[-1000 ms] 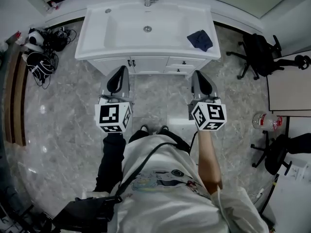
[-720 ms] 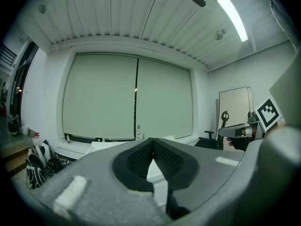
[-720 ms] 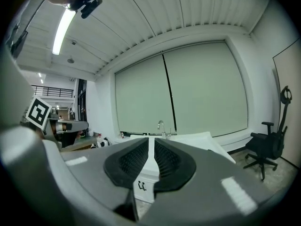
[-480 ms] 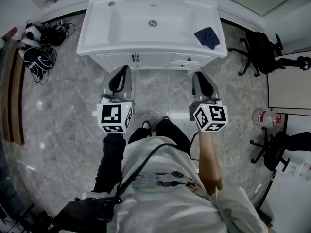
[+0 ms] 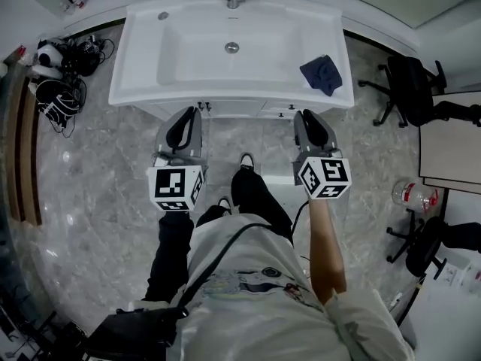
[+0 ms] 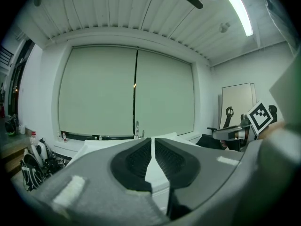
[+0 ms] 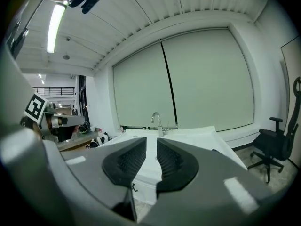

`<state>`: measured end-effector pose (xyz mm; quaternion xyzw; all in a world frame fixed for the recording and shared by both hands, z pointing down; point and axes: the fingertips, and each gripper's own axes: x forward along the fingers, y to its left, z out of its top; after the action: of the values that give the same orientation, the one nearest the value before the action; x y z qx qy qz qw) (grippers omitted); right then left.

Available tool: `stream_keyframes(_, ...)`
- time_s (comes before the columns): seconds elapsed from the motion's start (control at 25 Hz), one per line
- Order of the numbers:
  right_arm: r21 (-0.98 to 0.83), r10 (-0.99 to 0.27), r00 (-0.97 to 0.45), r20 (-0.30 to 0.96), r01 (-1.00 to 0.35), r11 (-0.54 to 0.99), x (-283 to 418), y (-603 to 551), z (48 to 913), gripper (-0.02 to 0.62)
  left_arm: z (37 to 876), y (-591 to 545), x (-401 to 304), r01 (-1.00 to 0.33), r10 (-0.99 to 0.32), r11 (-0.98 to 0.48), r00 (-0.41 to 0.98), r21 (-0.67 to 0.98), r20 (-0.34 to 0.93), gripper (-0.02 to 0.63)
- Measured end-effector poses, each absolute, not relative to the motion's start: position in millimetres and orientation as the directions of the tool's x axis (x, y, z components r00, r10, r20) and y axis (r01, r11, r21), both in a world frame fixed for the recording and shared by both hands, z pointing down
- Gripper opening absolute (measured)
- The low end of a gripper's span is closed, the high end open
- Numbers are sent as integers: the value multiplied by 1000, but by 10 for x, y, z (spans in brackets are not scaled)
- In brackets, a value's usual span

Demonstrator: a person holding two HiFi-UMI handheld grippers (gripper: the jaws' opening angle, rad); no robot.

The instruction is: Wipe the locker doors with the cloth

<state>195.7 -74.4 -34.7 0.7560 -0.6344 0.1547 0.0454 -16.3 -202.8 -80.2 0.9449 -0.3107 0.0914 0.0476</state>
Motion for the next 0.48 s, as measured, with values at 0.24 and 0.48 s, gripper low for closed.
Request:
stream_keyframes(0.24, -122, -933, 122, 339, -977, -172, 2671, -1223, -112, 69, -848, -2442, 396, -611, -593, -791, 773, 15, 227, 25)
stream_keyframes(0.48, -72, -861, 159, 484, -973, -220, 3523, -1374, 566, 75, -603, -2574, 721, -616, -584, -788, 755, 17, 298, 25)
